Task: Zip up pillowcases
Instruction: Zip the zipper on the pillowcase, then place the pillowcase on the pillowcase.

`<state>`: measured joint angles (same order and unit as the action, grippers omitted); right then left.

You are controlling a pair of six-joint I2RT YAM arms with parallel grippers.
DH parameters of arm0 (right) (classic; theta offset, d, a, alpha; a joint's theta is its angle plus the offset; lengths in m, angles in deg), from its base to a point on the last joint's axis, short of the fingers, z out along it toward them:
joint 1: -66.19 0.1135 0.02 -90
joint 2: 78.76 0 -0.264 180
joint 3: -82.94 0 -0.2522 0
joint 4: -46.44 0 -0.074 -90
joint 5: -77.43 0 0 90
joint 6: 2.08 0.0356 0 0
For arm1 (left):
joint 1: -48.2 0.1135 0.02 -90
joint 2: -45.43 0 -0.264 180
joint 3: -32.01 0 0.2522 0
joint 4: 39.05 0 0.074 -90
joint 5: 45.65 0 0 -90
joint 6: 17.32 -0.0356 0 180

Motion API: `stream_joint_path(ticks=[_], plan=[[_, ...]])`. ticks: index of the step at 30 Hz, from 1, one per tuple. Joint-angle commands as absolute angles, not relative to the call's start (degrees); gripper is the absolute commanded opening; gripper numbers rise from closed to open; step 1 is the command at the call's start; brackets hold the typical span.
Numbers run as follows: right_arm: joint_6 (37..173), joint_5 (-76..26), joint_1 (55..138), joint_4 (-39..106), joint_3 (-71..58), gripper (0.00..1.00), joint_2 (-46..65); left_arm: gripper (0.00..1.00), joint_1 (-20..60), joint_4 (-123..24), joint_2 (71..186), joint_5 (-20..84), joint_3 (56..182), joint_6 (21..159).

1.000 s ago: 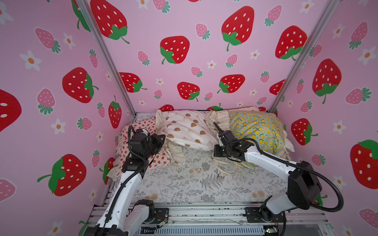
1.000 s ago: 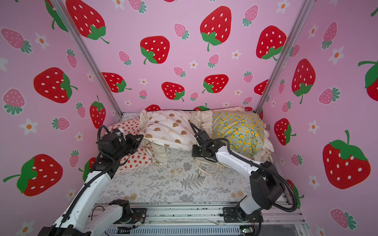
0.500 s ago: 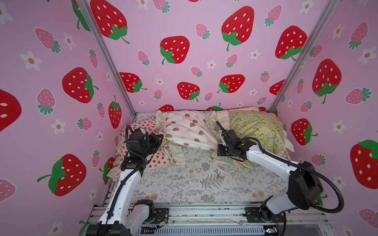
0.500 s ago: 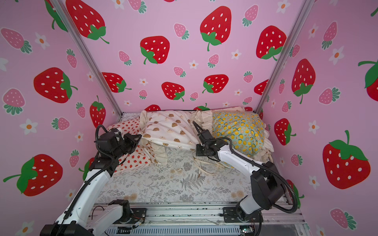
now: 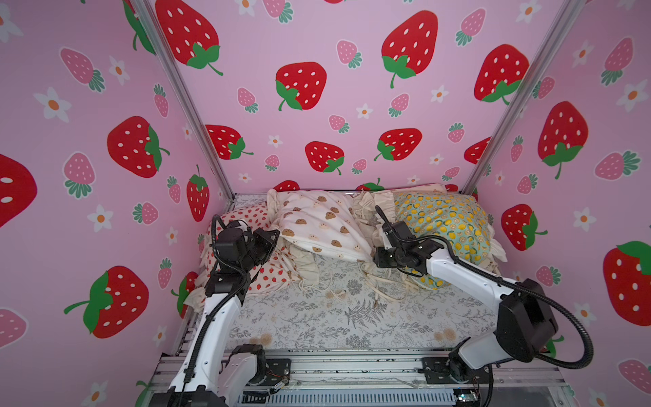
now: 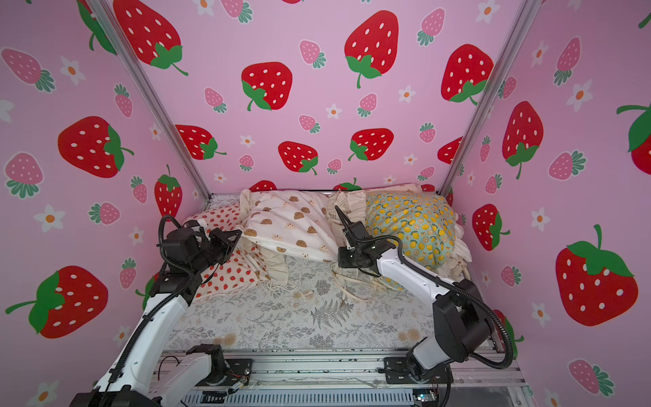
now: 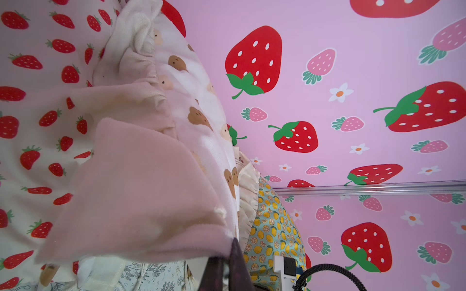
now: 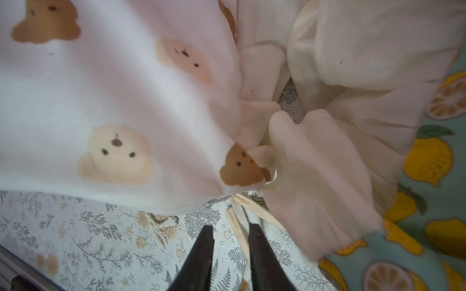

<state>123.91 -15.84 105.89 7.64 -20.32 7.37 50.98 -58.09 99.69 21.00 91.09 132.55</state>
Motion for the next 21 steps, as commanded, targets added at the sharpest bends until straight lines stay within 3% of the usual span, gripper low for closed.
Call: stream_joint_path(ticks=[1,4,7,21], plan=[[123.4,-17.8,104.7,7.0,-17.9,0.51,4.9,0.0,51.1,-58.0,97.4,22.2,89.6,131.5],[123.8,-19.4,103.5,7.8,-17.1,0.68,5.8,0.0,51.1,-58.2,96.9,22.8,88.3,130.5],[123.5,-21.8,102.7,7.9,-14.5,0.77,9.6,0.0,51.1,-59.2,96.5,23.7,87.7,130.0],[124.9,-29.9,103.8,13.9,-9.2,0.8,23.7,0.0,51.1,-59.8,95.7,23.7,85.6,128.8]])
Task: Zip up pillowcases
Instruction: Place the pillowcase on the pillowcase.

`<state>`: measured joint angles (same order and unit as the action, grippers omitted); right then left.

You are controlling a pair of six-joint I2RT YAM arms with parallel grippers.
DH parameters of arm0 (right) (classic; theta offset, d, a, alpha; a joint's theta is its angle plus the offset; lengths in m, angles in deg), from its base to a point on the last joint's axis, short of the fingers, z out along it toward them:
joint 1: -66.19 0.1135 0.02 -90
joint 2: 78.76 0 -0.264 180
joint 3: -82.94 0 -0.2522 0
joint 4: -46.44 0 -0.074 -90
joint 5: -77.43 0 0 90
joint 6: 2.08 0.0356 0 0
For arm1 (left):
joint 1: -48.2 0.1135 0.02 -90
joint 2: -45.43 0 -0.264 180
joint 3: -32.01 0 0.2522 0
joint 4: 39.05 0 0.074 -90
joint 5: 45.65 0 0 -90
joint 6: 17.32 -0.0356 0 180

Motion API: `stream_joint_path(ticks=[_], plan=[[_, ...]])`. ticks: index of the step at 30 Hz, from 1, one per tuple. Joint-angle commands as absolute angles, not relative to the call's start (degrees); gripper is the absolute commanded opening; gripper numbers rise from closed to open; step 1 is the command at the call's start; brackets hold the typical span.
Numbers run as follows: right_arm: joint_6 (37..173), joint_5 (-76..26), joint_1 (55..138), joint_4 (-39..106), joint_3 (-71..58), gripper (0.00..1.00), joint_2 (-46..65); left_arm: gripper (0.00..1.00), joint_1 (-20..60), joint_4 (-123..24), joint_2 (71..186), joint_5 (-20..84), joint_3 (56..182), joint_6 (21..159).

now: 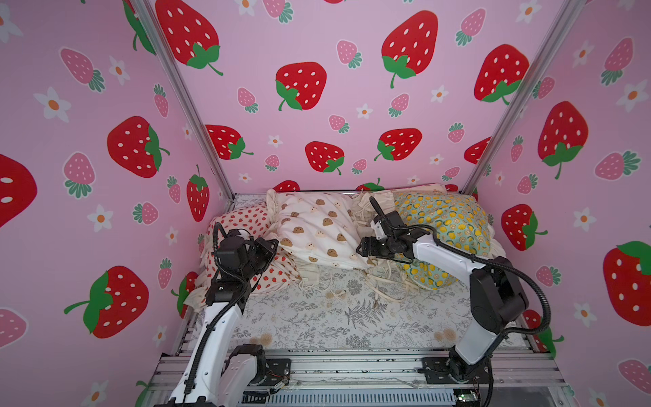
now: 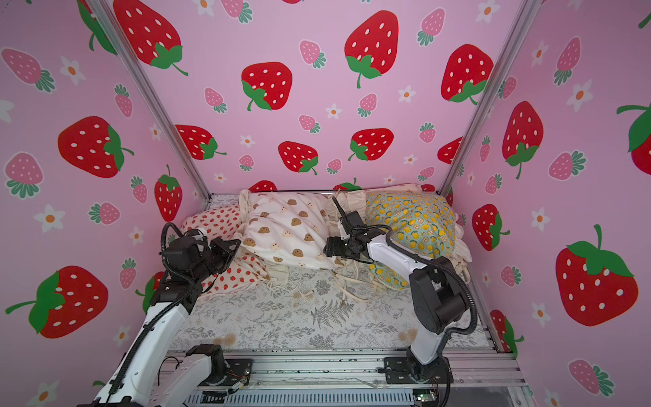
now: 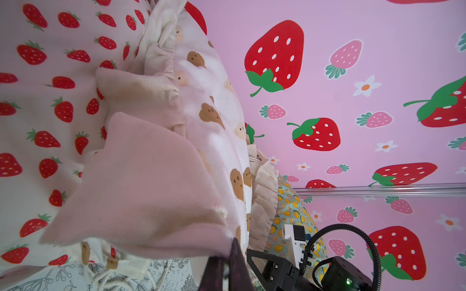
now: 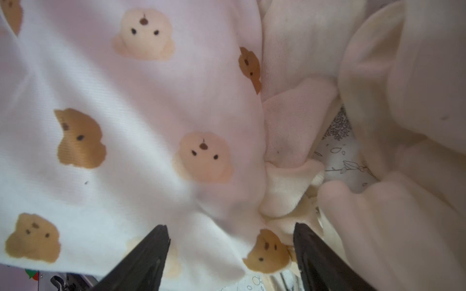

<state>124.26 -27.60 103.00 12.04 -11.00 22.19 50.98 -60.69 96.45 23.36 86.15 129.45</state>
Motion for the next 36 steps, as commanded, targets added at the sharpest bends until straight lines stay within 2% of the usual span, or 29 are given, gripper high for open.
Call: stream_joint_path(ticks=[1,4,6,8,14,20,23,28,36], plan=[[125.0,-30.2,104.2,14.5,-9.1,0.79,24.5,0.0,51.1,-59.7,95.8,23.6,85.5,128.9],[125.3,-30.3,105.0,15.6,-8.2,0.75,27.2,0.0,51.1,-59.5,95.8,23.4,85.1,129.1],[125.5,-30.1,105.4,16.8,-7.6,0.65,28.9,0.0,51.1,-59.5,95.7,23.2,84.9,129.1],[125.4,-29.4,105.9,18.5,-7.2,0.6,30.1,0.0,51.1,-59.6,95.6,22.8,84.6,129.2],[124.7,-28.7,106.1,18.3,-4.1,0.3,33.3,0.0,51.1,-59.1,95.4,21.7,83.1,129.5],[122.0,-25.3,106.1,17.3,-3.4,0.04,29.9,0.0,51.0,-60.3,95.0,21.5,83.8,128.4],[119.5,-23.9,106.1,15.4,-0.8,0.0,28.2,0.0,51.0,-60.8,94.9,21.6,84.3,127.9],[112.9,-17.7,105.1,9.6,6.0,0.0,24.9,0.0,49.5,-60.0,95.4,20.6,84.8,127.6],[103.8,-7.7,104.4,2.2,19.1,0.0,18.6,0.0,37.1,-55.5,103.9,25.8,84.4,126.3]])
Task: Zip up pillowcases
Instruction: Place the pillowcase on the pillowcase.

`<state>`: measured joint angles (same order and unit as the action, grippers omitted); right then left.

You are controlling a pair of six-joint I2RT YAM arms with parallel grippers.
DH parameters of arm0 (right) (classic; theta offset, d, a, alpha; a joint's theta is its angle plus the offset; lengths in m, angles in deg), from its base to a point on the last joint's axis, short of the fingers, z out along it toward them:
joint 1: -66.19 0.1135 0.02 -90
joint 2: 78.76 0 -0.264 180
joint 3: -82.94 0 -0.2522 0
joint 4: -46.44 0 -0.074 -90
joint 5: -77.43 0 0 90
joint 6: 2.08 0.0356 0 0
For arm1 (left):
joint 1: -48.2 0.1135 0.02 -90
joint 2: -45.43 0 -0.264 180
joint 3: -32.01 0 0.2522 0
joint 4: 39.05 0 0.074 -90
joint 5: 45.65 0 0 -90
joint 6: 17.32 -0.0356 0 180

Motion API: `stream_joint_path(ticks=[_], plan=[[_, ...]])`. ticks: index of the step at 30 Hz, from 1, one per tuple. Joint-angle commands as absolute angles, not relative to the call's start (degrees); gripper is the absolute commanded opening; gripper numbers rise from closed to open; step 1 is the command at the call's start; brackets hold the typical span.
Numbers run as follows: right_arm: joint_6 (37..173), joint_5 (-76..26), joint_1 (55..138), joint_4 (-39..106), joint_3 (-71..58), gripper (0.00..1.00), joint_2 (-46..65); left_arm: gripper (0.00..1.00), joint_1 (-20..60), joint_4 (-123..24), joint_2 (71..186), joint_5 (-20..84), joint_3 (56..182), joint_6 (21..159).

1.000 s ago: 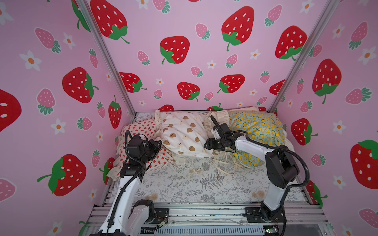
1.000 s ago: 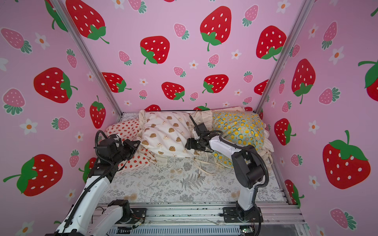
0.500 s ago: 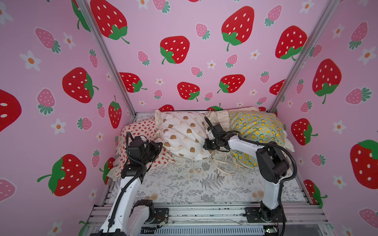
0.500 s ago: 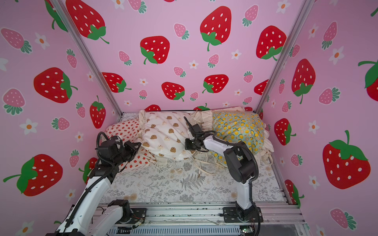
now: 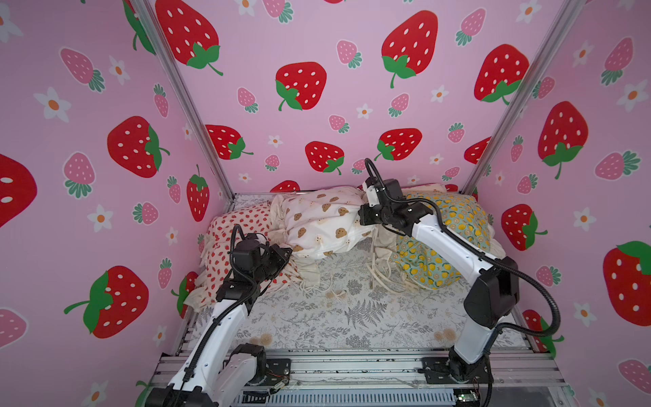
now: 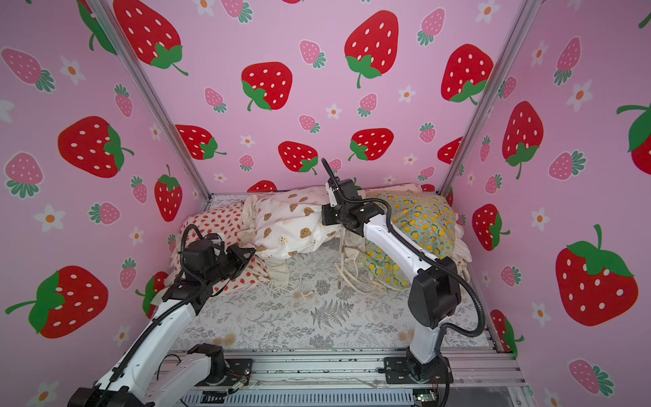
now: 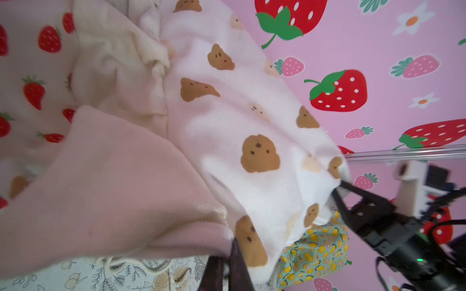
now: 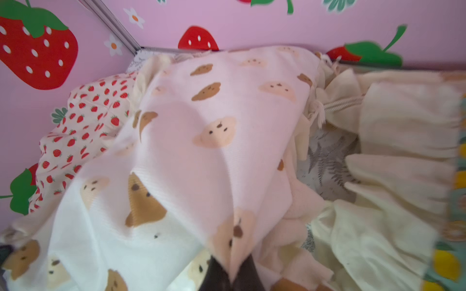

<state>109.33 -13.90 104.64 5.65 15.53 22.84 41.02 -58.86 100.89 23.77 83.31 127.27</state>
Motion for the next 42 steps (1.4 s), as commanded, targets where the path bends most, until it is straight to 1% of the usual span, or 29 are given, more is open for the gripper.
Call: stream_joint_path(ticks=[1,4,7,10,13,15,16,18,21,23,24,26,30,33,36,40,42], plan=[[103.1,-6.8,104.4,1.8,19.3,0.0,17.7,0.0,35.4,-54.9,105.6,26.9,85.0,125.9],[101.8,-2.8,103.8,-0.6,18.5,0.0,14.7,0.0,30.0,-52.5,112.5,29.4,87.7,124.5],[101.8,-0.1,102.9,-0.3,13.4,0.0,11.8,0.0,25.4,-49.2,120.3,31.9,91.0,122.2],[102.7,-0.8,100.9,1.3,7.5,0.0,10.4,0.0,21.6,-47.3,128.5,33.5,94.9,119.3],[104.1,-2.2,98.3,1.9,2.8,0.0,11.0,0.0,20.3,-46.4,134.8,32.4,97.5,118.6],[105.1,-3.5,96.9,1.8,0.6,0.05,11.5,0.0,20.1,-46.0,136.3,32.5,97.3,118.5],[105.3,-3.9,96.5,1.8,-0.1,0.1,11.4,0.03,20.0,-46.5,136.4,32.8,97.3,118.3],[105.4,-4.3,96.1,1.8,-1.2,0.22,10.6,0.27,20.0,-49.3,135.9,33.4,97.6,117.3],[105.5,-4.9,96.1,1.3,-1.6,0.41,8.6,0.53,19.8,-55.2,132.7,34.9,98.2,113.7],[105.7,-4.7,96.1,0.4,-1.7,0.51,7.1,0.65,19.8,-58.7,129.5,35.7,97.9,111.5],[105.7,-4.6,96.1,-0.3,-1.6,0.55,6.3,0.7,19.8,-61.3,127.5,36.2,97.7,110.0],[105.8,-5.3,96.2,-2.0,-1.3,0.63,4.8,0.76,19.8,-66.7,123.3,41.0,97.5,108.1],[106.6,-6.9,98.3,-4.6,-2.0,0.73,2.2,0.84,20.7,-78.6,115.7,53.0,98.4,106.4],[107.8,-9.6,101.9,-4.9,-4.0,0.8,0.8,0.87,22.7,-86.5,114.9,58.3,101.2,105.5],[110.3,-11.9,106.5,-2.1,-7.5,0.86,0.1,0.88,25.1,-90.9,117.4,59.6,102.7,106.0],[112.8,-14.3,112.6,0.7,-9.7,0.92,2.2,0.84,28.1,-88.6,120.8,55.3,100.9,108.1],[114.3,-14.9,114.7,2.3,-11.2,0.93,3.0,0.81,29.7,-87.3,122.6,55.1,100.3,109.4]])
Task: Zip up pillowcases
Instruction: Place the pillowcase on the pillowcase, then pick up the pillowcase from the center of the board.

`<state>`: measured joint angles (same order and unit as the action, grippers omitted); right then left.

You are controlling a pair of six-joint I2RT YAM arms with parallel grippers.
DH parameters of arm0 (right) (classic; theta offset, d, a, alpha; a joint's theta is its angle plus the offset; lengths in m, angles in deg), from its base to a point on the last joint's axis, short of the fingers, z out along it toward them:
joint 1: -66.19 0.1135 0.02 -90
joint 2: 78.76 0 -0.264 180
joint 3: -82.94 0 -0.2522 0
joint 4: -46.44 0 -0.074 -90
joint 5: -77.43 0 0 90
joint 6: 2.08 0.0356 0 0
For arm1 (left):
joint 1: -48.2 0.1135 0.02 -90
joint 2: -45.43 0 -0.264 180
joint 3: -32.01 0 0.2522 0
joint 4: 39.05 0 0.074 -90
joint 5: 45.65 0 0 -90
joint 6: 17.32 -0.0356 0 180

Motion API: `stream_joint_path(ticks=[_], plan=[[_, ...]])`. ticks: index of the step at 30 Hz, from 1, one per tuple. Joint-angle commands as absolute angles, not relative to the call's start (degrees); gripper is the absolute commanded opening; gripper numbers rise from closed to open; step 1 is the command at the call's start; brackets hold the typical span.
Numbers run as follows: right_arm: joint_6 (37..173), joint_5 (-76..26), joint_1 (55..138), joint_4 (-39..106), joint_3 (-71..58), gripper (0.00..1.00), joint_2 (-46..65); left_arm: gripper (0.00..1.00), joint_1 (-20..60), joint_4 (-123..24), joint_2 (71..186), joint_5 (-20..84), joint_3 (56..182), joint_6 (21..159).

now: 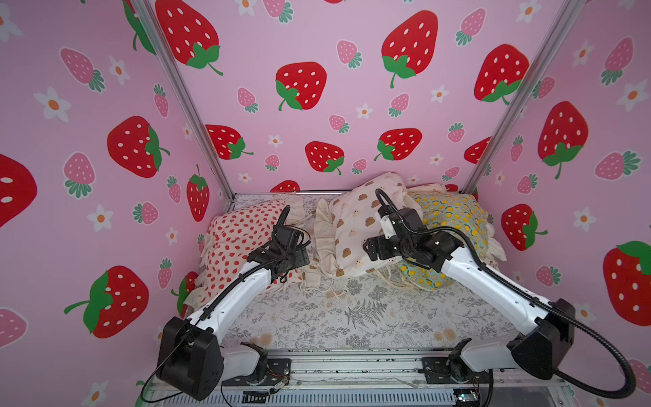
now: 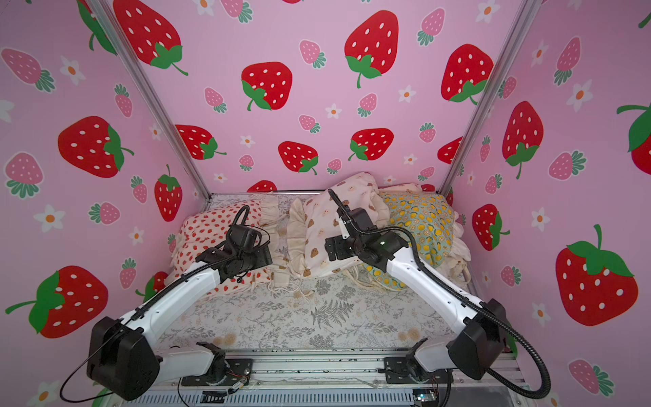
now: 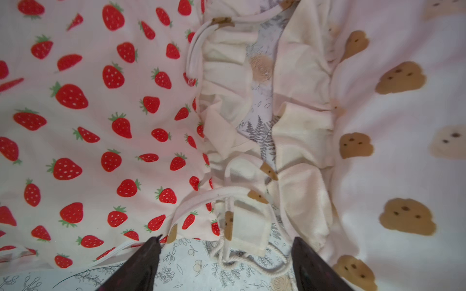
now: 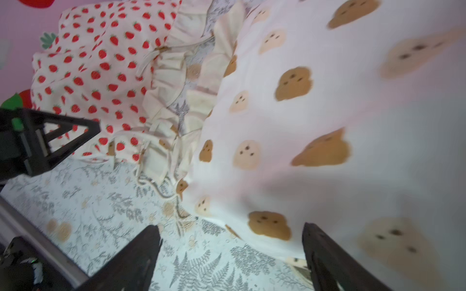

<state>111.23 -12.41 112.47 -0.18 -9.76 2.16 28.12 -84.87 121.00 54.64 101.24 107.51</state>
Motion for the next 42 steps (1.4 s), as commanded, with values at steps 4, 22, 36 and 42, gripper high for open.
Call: stream_joint_path(ticks=[4,22,36,42], plan=[[117.2,-17.3,116.9,6.9,-14.8,0.95,3.2,0.77,33.0,-83.8,126.8,53.6,100.1,110.3],[119.8,-16.3,119.3,9.7,-15.7,0.97,7.5,0.5,36.7,-76.3,142.6,48.1,103.6,110.3],[119.6,-15.1,119.5,9.8,-16.1,0.98,7.4,0.33,40.0,-73.9,144.3,46.9,104.5,109.4],[119.2,-14.0,119.5,9.4,-16.5,0.99,7.4,0.22,40.6,-74.1,146.6,46.6,108.1,108.9]])
